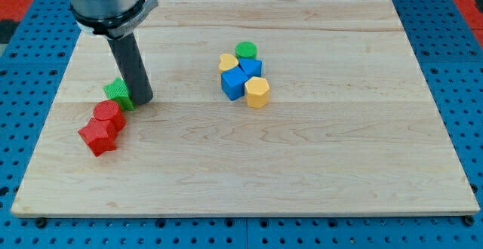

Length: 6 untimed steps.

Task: Move the arm towards the bottom left of the red star

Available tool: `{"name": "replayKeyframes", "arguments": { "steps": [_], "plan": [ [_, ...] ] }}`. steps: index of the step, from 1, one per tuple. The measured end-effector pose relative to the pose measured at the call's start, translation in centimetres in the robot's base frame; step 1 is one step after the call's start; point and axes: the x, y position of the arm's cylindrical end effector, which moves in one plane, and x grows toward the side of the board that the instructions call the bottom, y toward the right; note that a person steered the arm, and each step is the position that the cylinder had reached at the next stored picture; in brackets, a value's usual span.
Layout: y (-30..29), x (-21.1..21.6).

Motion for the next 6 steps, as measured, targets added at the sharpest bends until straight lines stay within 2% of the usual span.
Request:
{"name": "replayKeyframes", "arguments": {
  "steps": [2, 3, 4, 5, 6],
  "plan": [
    [0.0, 0.3],
    [2.7, 3.9],
    [3.1, 9.9],
    [-3.1, 11.8],
    [-9.6, 10.9]
  ]
}}
